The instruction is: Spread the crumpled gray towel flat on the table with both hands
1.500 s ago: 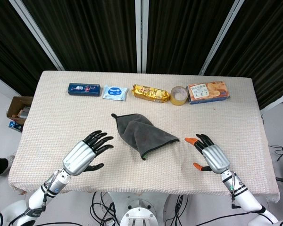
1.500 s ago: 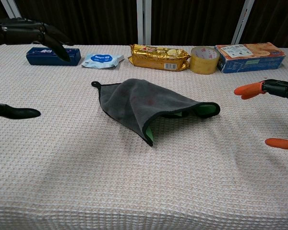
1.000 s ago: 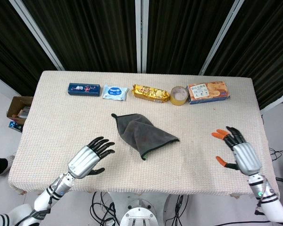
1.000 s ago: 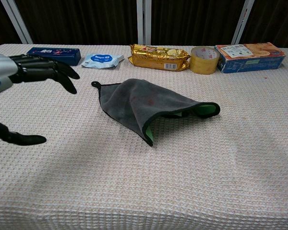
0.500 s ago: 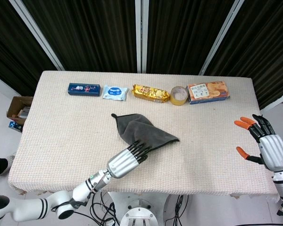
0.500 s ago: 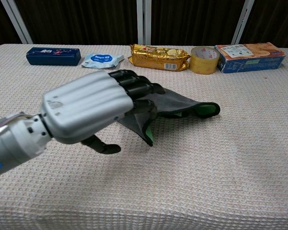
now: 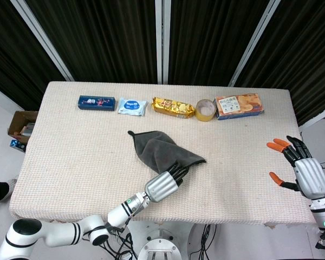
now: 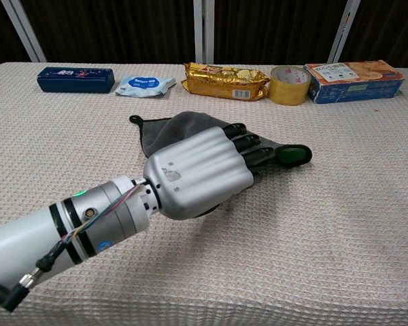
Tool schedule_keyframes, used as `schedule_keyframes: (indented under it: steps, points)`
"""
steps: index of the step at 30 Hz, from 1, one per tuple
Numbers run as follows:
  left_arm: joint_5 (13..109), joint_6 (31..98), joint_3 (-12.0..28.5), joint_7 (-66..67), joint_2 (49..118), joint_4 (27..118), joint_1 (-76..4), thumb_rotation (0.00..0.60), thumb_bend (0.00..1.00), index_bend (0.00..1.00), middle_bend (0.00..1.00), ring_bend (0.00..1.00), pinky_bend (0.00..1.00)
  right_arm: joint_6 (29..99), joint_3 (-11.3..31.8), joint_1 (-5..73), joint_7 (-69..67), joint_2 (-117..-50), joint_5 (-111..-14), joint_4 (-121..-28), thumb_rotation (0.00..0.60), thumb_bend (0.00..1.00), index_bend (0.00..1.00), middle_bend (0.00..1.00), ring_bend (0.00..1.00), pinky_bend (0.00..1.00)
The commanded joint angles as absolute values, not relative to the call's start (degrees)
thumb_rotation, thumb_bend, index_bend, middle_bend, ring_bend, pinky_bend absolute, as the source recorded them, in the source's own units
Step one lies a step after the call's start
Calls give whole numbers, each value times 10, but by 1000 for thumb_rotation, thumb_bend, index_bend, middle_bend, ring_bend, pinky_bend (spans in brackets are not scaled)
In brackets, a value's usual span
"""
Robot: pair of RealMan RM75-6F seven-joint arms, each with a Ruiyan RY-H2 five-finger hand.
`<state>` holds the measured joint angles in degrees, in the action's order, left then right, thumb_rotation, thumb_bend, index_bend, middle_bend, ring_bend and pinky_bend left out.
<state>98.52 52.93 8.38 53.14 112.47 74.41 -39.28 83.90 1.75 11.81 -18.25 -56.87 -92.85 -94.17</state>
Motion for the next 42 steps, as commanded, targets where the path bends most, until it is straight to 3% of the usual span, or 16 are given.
schedule_keyframes:
  steps: [1,15,19,25,31,37,42]
  points:
    - [969,525,76,551,1131,736,-393,600,300,442,85,110,150,840,17,116,-185,-571,-929,-939,600,176,235,147,0,24]
    - [969,573,57,548,1132,704,-396,600,385,465,87,110,151,839,13,112,-198,-582,-934,-925,600,176,235,147,0,16]
    - [970,588,52,511,1131,697,-397,600,500,554,109,111,156,841,15,112,-203,-585,-935,-922,600,176,235,146,0,14]
    - [1004,654,38,406,1126,669,-398,600,626,644,138,111,157,841,17,113,-213,-589,-936,-918,600,176,235,147,0,10]
    - [1049,745,17,336,1108,639,-385,600,663,652,138,111,157,820,18,122,-219,-587,-931,-924,600,176,235,147,0,10]
    - [1042,773,19,314,1082,669,-371,600,661,645,136,111,156,752,21,157,-164,-585,-919,-966,600,176,235,145,0,10]
    - [1012,767,33,288,1061,717,-364,600,665,633,135,111,156,656,40,199,-57,-616,-833,-1018,600,143,235,144,0,11]
